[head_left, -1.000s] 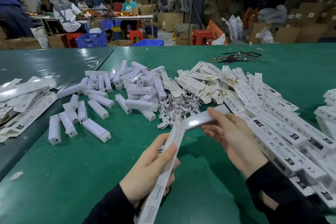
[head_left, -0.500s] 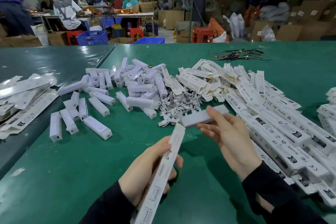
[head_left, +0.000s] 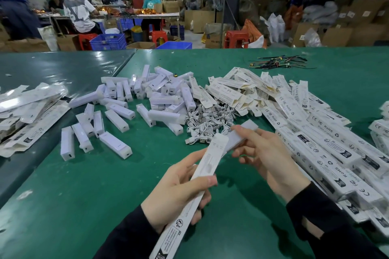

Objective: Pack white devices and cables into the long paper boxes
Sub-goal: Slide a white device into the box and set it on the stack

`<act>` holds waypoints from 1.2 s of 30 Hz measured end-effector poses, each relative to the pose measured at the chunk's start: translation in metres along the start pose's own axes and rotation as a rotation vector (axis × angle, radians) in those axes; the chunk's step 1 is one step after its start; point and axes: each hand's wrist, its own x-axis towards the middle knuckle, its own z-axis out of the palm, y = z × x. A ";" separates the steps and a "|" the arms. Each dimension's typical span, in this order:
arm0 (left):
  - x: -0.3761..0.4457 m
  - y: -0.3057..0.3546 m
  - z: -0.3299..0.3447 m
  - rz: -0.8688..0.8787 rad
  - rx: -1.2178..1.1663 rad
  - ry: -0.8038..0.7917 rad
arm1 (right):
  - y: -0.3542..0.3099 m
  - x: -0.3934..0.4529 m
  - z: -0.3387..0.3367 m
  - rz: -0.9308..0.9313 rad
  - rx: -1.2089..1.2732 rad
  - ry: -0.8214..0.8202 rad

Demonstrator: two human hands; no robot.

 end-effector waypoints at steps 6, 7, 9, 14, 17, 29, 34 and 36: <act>0.002 0.001 0.000 -0.099 -0.088 -0.044 | 0.004 -0.001 0.003 -0.035 -0.214 -0.122; 0.002 0.000 -0.001 -0.089 -0.083 -0.030 | 0.006 -0.002 0.006 -0.050 -0.216 -0.118; 0.002 -0.001 -0.003 -0.057 -0.095 -0.012 | 0.008 -0.003 0.009 -0.090 -0.200 -0.099; 0.002 -0.001 -0.001 0.000 -0.103 0.028 | 0.014 -0.007 0.014 -0.176 -0.241 -0.118; 0.001 0.000 0.002 0.003 -0.112 0.047 | 0.016 -0.008 0.017 -0.197 -0.246 -0.110; 0.001 0.000 0.008 0.080 -0.012 0.114 | 0.020 -0.007 0.014 -0.289 -0.334 -0.228; 0.001 0.001 0.009 0.043 -0.078 0.089 | 0.018 -0.011 0.017 -0.163 -0.248 -0.476; 0.002 0.002 0.010 0.051 -0.075 0.160 | 0.018 -0.007 0.018 -0.149 -0.125 -0.298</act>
